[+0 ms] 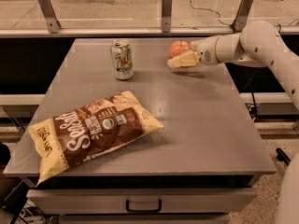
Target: Pick apple
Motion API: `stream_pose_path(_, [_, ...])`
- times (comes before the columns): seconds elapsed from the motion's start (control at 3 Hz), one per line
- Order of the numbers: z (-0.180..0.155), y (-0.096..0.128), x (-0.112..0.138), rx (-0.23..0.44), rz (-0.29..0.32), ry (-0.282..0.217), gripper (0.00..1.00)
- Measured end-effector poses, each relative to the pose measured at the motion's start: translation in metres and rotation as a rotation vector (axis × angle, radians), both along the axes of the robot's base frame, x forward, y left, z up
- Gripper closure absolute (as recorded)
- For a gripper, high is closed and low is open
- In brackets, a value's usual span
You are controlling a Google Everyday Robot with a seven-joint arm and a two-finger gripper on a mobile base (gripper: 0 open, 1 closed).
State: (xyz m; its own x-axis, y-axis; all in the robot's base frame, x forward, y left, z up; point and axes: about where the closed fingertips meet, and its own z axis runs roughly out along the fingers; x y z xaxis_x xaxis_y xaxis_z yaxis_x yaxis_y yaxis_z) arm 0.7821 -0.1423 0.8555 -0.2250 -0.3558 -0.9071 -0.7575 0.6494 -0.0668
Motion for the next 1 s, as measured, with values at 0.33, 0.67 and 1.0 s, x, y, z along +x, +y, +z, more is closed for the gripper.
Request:
stream_pose_path(0.33, [-0.0021,0.0093,0.0025,0.033,0.01,-0.001,0.42])
stream_pose_path(0.67, [0.0012,0.0157,0.0042,0.056,0.022,-0.009,0.65])
stream_pose_path(1.0, [-0.0004,0.0187,0.0045,0.056,0.026,-0.007,0.88])
